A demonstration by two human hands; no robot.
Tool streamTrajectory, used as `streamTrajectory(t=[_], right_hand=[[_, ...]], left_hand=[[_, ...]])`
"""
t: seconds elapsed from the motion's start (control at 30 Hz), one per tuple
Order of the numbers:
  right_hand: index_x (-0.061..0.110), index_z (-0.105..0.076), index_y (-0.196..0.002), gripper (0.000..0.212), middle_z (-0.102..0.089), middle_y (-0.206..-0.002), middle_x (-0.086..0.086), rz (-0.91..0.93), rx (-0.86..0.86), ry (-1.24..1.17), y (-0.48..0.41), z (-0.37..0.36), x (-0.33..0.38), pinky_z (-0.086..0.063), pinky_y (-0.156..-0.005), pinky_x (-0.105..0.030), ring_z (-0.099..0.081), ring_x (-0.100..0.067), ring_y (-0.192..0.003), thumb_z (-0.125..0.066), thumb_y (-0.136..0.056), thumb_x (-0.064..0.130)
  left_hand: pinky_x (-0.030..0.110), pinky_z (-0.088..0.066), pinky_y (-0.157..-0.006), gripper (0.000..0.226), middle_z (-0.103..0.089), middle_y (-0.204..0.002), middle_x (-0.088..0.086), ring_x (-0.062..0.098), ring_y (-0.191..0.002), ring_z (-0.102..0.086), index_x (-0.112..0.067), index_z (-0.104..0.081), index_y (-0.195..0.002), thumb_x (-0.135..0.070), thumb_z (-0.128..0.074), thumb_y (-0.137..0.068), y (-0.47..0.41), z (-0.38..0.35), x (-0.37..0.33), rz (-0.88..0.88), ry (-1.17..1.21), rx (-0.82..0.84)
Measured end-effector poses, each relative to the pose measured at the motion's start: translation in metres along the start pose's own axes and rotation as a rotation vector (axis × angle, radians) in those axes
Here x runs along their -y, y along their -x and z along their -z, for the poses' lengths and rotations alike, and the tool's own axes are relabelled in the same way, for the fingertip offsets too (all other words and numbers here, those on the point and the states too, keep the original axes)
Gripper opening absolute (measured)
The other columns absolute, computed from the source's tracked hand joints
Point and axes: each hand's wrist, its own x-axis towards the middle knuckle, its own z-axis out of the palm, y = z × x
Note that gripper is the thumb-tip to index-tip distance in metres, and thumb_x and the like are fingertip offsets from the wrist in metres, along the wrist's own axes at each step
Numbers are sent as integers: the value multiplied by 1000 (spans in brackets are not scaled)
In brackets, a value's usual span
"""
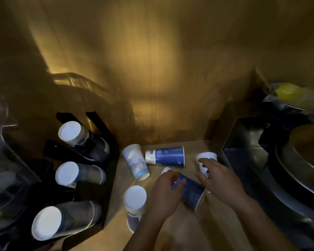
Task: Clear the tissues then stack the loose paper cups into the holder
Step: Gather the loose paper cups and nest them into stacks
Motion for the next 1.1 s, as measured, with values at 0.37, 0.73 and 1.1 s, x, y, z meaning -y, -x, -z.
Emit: streamTrajectory(t=[0.37,0.73,1.1], right_hand=[[26,-52,-109,20,-61,-114,3,62,227,-69,-72,-39,-26,-39,-75,-25,-55,-10,-90,-53,-90,34],[16,-54,-113,44,-63,-114,-8,-82,751,-221,-88,-88,-56,-50,-90,-42,-61,-19,-95,-58,-82,47],[34,-49,-118,66,-62,-121,5,86,831,-664,-87,-85,-49,-51,-92,-38,-60,-11,-107,-81,-61,27]], left_hand=[[15,-45,-68,26,-55,-109,0,2,-83,-54,-19,-44,-114,-27,-54,-92,-43,-44,28,424,294,-60],[38,-47,-82,48,-58,-108,12,26,-94,-56,-13,-53,-111,-47,-64,-79,-57,-79,42,995,966,5],[27,-53,-69,49,-68,-107,10,21,-94,-66,-12,-53,-111,-18,-78,-69,-51,-66,64,537,827,-138]])
